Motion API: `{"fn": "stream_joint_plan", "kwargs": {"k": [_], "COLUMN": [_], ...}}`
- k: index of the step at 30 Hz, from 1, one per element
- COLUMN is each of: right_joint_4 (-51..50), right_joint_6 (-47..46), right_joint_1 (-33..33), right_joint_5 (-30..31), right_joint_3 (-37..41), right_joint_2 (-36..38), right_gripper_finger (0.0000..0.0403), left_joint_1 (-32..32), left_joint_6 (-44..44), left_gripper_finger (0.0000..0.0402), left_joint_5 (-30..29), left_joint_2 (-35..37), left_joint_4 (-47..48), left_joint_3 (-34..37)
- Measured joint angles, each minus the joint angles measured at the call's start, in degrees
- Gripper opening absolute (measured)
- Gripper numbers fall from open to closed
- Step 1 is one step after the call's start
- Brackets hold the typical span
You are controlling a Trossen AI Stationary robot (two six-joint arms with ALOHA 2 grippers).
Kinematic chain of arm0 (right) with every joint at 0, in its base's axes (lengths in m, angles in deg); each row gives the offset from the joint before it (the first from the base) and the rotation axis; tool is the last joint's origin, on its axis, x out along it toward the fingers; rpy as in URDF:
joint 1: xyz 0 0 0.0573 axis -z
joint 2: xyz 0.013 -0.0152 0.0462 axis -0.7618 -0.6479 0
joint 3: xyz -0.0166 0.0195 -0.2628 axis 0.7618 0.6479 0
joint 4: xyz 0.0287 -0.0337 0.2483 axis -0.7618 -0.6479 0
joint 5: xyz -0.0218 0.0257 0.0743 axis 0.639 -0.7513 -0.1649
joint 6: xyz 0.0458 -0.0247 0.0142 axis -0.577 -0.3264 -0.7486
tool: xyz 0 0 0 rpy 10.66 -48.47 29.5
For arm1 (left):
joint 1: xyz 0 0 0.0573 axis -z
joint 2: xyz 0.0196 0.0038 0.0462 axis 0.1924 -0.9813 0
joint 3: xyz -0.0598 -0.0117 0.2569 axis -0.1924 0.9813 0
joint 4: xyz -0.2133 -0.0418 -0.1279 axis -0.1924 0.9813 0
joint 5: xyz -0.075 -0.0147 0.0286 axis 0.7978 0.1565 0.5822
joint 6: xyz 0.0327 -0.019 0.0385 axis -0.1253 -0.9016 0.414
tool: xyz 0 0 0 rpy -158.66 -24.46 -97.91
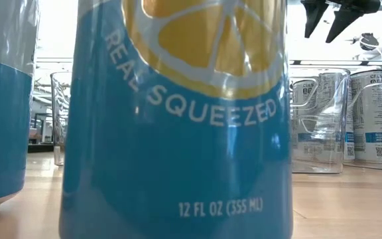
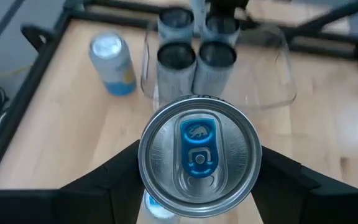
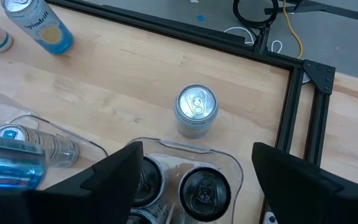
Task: Sort soda cans
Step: Put the top right blue soda can into the middle transparent bin
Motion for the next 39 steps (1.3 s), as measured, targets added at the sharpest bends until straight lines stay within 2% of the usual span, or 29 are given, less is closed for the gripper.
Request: {"fn": "stream_joint_plan", "kwargs": {"k": [22, 39], "right_joint_4": [0.0, 0.0], "right_joint_6": [1.3, 1.3], "right_joint_1": [0.0, 0.0], "right_joint_5": [-1.5, -1.5], "right_joint_3": [0.0, 0.0], "right_joint_2": [0.0, 0.0], "right_gripper_finger": [0.0295, 0.0295], "left_joint_1": [1.4, 1.2], "left_joint_6": [0.4, 0.5], "left_gripper_finger": [0.0247, 0.0247], "left_joint_5": [-1.7, -3.2], "left_joint_2": [-14.6, -15.0], "left_joint_4": [2.1, 1.5], "left_joint_3": [0.0, 0.9]}}
